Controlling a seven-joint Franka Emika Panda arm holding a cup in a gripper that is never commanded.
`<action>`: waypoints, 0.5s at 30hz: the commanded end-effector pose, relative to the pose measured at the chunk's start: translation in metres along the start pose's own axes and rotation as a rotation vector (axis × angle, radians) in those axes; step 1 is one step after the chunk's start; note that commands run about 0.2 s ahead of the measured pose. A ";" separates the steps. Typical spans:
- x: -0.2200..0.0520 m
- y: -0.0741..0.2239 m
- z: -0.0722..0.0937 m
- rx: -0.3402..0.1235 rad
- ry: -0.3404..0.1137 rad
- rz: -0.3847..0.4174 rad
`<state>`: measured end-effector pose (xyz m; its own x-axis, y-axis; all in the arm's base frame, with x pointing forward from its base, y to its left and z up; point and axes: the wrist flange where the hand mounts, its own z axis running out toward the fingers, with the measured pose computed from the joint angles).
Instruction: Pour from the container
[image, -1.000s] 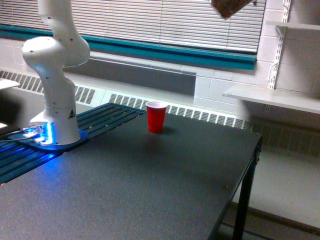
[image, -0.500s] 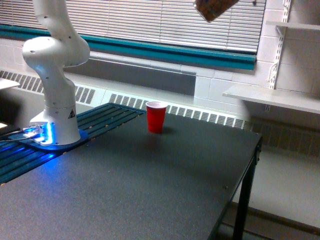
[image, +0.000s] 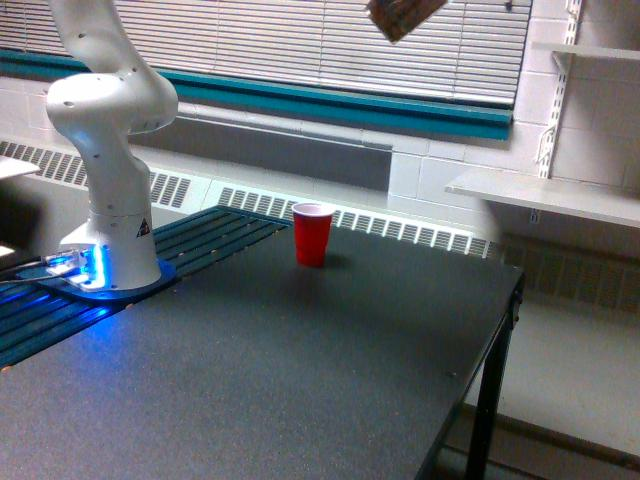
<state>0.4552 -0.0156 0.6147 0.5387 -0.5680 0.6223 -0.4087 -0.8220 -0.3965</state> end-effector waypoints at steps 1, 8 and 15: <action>-0.043 -0.018 -0.018 0.052 -0.027 -0.106; -0.095 -0.025 -0.034 0.068 -0.073 -0.163; -0.152 -0.026 -0.048 0.059 -0.132 -0.224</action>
<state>0.3721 0.0691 0.5783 0.6652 -0.4181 0.6186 -0.2648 -0.9067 -0.3282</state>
